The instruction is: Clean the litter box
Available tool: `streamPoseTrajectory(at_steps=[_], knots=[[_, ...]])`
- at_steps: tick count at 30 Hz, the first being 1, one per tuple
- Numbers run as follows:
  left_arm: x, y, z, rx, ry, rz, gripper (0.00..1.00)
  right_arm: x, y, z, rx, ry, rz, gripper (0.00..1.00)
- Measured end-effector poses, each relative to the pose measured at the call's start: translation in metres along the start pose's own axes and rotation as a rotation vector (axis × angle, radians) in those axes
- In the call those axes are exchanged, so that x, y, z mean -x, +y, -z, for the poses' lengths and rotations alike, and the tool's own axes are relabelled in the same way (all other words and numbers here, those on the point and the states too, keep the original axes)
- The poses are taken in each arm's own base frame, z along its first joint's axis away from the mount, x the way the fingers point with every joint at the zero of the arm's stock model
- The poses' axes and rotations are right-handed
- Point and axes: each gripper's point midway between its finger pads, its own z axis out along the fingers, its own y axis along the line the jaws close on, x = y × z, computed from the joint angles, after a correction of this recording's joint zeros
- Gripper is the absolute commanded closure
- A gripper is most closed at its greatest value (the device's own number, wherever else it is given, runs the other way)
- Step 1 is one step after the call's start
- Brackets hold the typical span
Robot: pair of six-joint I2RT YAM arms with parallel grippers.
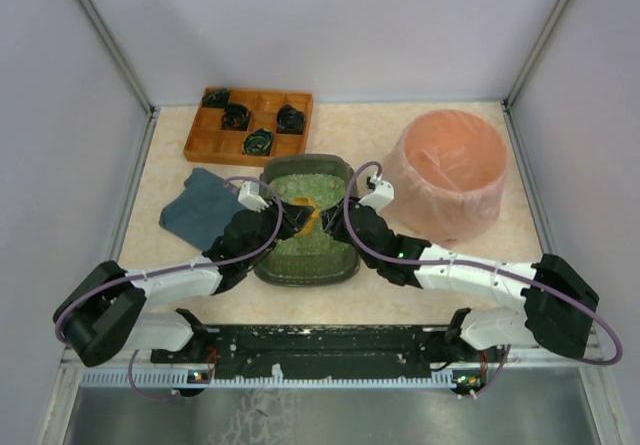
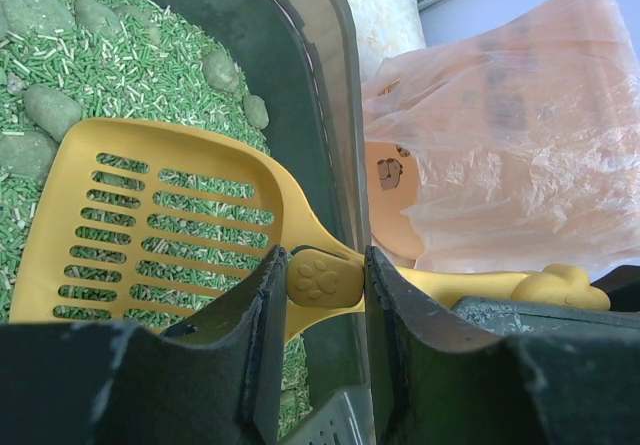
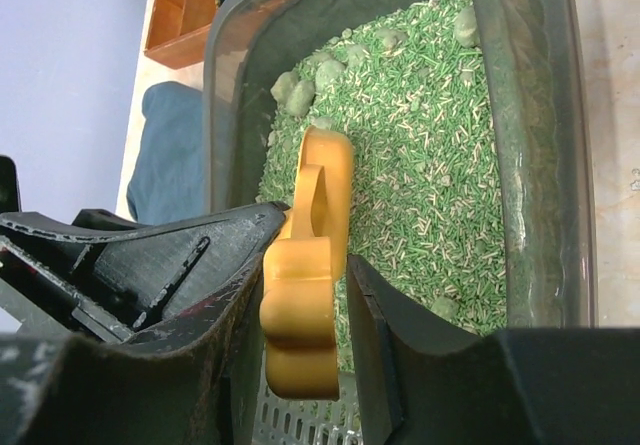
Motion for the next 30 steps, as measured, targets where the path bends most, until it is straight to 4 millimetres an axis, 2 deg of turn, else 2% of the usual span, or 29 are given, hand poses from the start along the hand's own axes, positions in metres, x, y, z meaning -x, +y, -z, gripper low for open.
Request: streamPoseTrajectory(at_steps=[10,21,25,30], knots=[[0.001,0.001,-0.001,0.007,-0.004,-0.003,1.00,-0.004,-0.004,-0.009,-0.025,-0.013,0.010,0.62],[0.003,0.003,-0.001,0.014,-0.015,-0.029,1.00,0.006,0.002,-0.010,-0.010,-0.058,-0.015,0.63],[0.003,0.003,-0.001,0.014,-0.015,-0.033,1.00,0.008,0.003,-0.010,-0.010,-0.066,-0.020,0.67],[0.005,0.002,-0.001,0.009,-0.021,-0.034,1.00,0.012,0.006,-0.011,-0.001,-0.086,-0.040,0.79]])
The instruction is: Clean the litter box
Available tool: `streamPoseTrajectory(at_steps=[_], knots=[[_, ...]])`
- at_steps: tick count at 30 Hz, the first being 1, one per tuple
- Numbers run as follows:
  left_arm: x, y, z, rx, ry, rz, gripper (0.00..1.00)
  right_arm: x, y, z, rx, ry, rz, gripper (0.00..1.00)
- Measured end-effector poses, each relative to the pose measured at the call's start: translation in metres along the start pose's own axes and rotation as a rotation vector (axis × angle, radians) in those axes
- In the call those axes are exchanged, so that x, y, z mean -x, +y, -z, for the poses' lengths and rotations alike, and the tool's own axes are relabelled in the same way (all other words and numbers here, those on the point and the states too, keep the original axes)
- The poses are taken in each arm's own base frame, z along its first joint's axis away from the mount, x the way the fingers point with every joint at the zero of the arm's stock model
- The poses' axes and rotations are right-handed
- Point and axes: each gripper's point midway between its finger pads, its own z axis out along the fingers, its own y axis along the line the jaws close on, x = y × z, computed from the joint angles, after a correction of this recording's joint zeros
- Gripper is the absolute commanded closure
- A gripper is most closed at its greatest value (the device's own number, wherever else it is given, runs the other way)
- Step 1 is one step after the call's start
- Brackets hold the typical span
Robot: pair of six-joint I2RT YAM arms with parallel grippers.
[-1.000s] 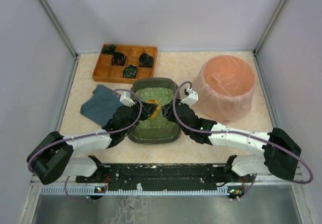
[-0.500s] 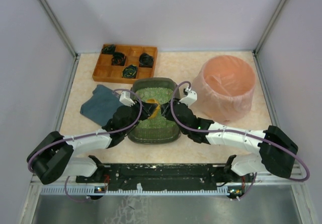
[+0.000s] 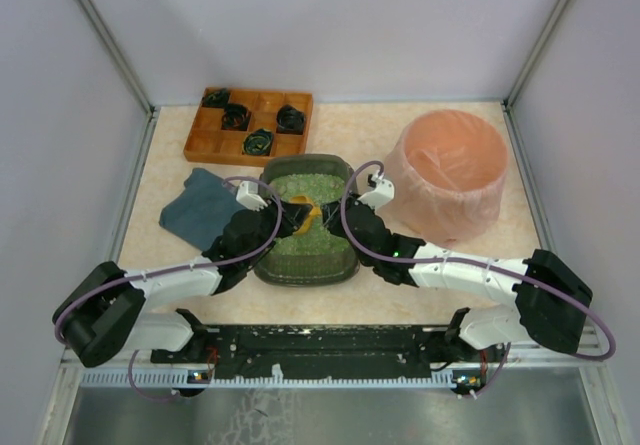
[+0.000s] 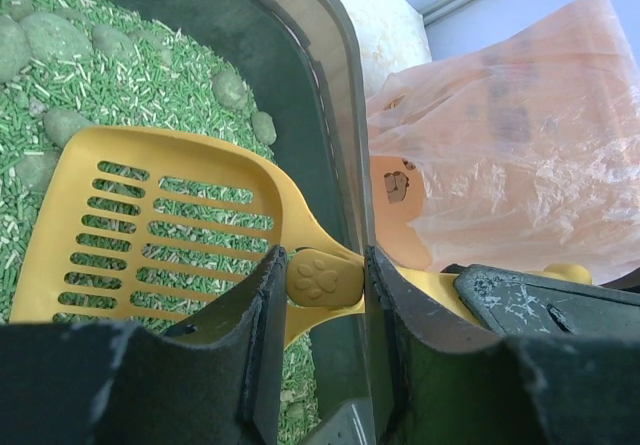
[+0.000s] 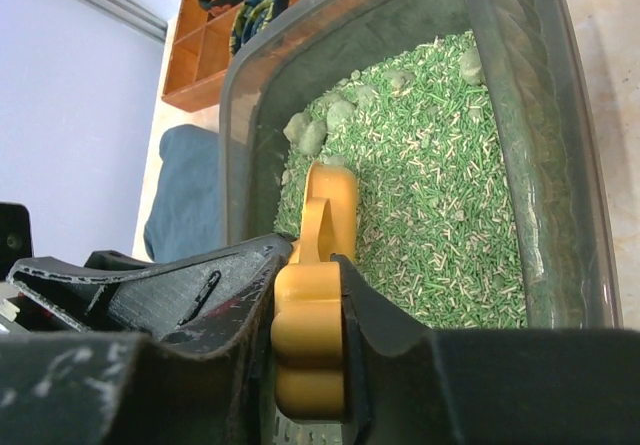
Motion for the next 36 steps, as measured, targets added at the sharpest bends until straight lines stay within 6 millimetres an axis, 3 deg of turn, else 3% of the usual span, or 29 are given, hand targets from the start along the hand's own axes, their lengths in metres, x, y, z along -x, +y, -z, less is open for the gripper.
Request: streamPoseTrajectory(at_steps=[5,7,12,18,22,28,36], knots=[[0.004,-0.002,0.001,-0.012,-0.017,-0.008,0.96,0.001,0.000,0.000,-0.001,-0.007,-0.008,0.94],[0.004,-0.001,0.002,-0.017,-0.022,-0.012,0.84,0.001,0.001,0.000,-0.001,-0.006,-0.007,1.00],[0.006,-0.002,0.003,-0.034,-0.034,-0.042,0.46,0.002,0.002,0.000,0.007,-0.011,0.012,1.00],[0.008,-0.002,0.005,-0.037,-0.038,-0.108,0.22,0.008,0.006,0.000,0.018,-0.020,0.111,1.00],[0.024,-0.011,0.013,-0.058,-0.084,-0.168,0.08,0.018,0.016,0.001,0.031,-0.025,0.204,1.00],[0.058,-0.016,0.030,-0.050,-0.213,-0.265,0.05,0.036,0.031,0.008,0.064,-0.022,0.319,1.00],[0.071,0.021,0.028,0.152,-0.255,-0.395,0.17,0.063,0.027,0.011,0.070,0.059,0.397,1.00]])
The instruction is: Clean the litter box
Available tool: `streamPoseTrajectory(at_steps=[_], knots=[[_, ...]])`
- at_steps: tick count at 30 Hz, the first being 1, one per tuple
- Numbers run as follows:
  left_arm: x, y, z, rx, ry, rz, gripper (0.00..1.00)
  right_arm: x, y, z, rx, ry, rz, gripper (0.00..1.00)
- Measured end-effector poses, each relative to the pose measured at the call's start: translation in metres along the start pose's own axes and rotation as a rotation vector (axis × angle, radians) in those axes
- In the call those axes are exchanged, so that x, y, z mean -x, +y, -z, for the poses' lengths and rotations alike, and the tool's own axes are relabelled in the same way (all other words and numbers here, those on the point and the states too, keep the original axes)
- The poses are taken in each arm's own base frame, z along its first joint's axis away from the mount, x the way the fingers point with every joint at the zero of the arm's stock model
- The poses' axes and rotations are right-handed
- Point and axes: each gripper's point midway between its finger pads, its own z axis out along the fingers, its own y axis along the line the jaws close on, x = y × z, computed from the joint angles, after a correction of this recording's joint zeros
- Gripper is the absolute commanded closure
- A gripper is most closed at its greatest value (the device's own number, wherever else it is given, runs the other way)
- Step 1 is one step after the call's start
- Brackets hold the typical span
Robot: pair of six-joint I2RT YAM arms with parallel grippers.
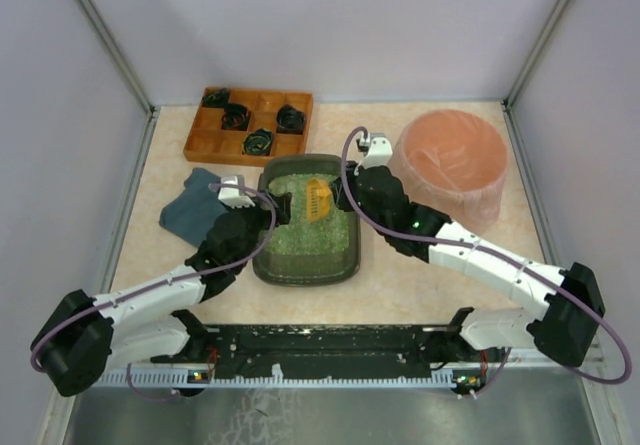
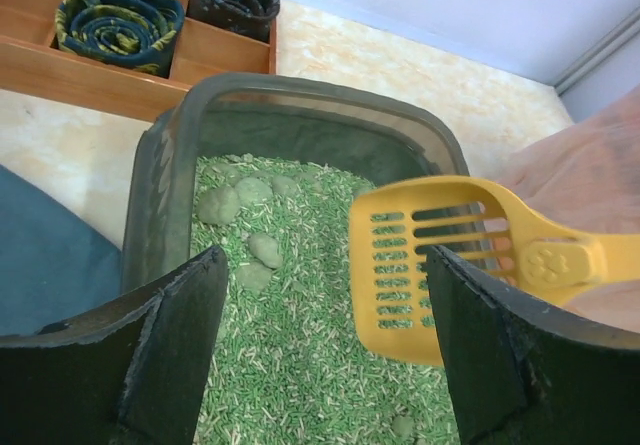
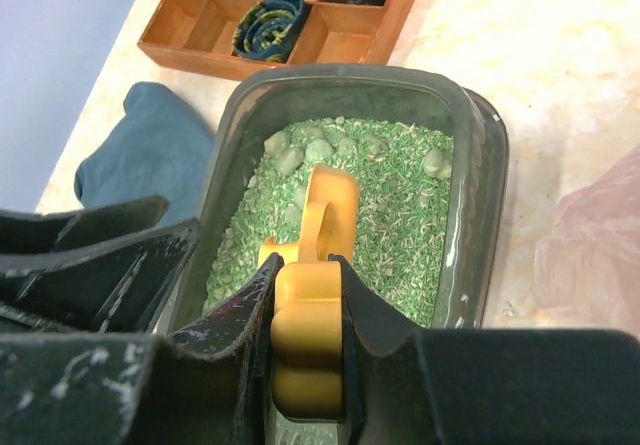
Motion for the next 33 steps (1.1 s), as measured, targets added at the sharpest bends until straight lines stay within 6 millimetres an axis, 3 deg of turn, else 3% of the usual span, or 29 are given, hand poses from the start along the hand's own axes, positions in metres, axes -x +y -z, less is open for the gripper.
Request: streamPoseTrajectory(at_steps=[9,12,16,18,23,28,33], knots=[[0.004,0.018,-0.019,0.099,0.048,-0.079,0.17,0.014,0.014,0.004,0.025,0.106,0.119,1.00],[0.009,0.033,-0.027,0.139,0.075,-0.068,0.19,0.009,0.015,0.000,0.018,0.147,0.151,1.00],[0.018,0.069,-0.032,0.208,0.093,-0.027,0.23,0.000,0.011,-0.003,-0.002,0.203,0.192,1.00],[0.018,0.071,-0.031,0.200,0.102,-0.020,0.26,-0.002,0.010,-0.003,-0.011,0.219,0.206,1.00],[-0.001,0.067,-0.027,0.152,0.162,-0.021,0.36,-0.002,0.001,-0.007,-0.043,0.240,0.203,1.00],[-0.023,0.071,-0.023,0.137,0.221,-0.027,0.38,-0.004,-0.015,-0.013,-0.098,0.262,0.166,1.00],[-0.039,0.073,-0.016,0.102,0.249,-0.029,0.46,0.006,-0.023,-0.025,-0.157,0.266,0.143,1.00]])
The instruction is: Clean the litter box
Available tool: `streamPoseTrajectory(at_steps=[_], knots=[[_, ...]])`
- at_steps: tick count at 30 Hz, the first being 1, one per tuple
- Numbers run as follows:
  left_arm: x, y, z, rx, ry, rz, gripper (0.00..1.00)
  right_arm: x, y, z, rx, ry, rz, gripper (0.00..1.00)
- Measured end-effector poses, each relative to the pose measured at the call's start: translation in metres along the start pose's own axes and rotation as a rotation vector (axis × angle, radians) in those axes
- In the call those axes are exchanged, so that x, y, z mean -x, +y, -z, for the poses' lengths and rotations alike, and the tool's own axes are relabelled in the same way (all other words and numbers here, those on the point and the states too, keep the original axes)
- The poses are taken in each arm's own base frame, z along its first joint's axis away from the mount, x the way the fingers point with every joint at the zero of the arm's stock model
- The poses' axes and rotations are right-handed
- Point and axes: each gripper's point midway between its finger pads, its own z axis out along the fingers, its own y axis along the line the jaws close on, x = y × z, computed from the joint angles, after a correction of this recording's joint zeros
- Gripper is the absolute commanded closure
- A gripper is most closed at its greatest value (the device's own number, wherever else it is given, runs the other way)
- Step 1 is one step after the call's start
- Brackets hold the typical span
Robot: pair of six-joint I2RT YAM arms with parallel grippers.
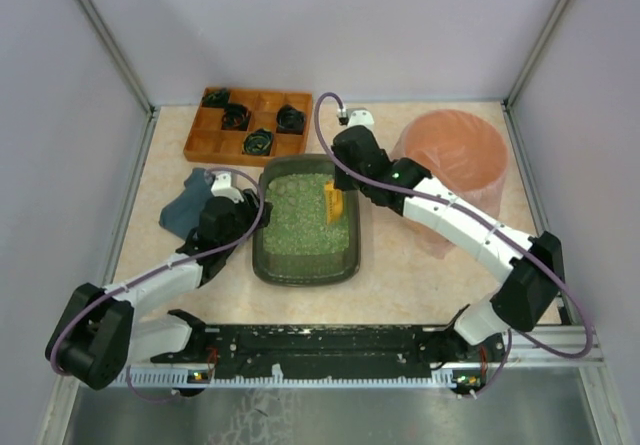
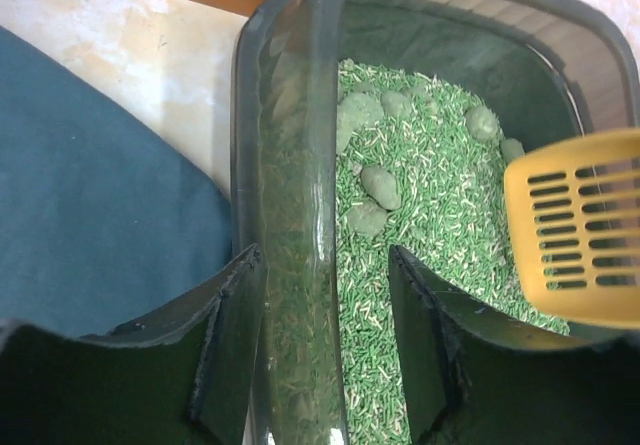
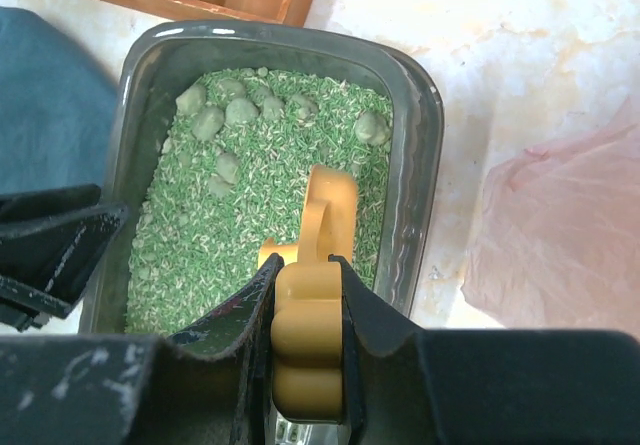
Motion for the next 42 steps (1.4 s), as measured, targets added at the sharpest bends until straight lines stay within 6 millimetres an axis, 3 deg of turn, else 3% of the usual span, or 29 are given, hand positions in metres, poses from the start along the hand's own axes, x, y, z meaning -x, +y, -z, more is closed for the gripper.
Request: streamPoseTrajectory(at_steps=[13,21,29,37,42], knots=[[-0.003,-0.005,0.000,-0.033,0.015,-0.065,0.47,0.011,0.007,-0.048,-0.146,0.098,0.100,1.00],[-0.005,-0.004,-0.006,-0.015,0.041,-0.074,0.48,0.023,0.024,-0.053,-0.275,0.078,0.205,1.00],[-0.007,-0.001,-0.006,-0.002,0.044,-0.076,0.49,0.009,0.030,-0.066,-0.388,0.119,0.286,1.00],[-0.007,0.000,-0.006,0.001,0.046,-0.076,0.50,0.013,0.035,-0.067,-0.407,0.157,0.274,1.00],[-0.007,0.000,-0.006,0.003,0.045,-0.076,0.51,0.001,0.038,-0.064,-0.387,0.216,0.261,1.00]])
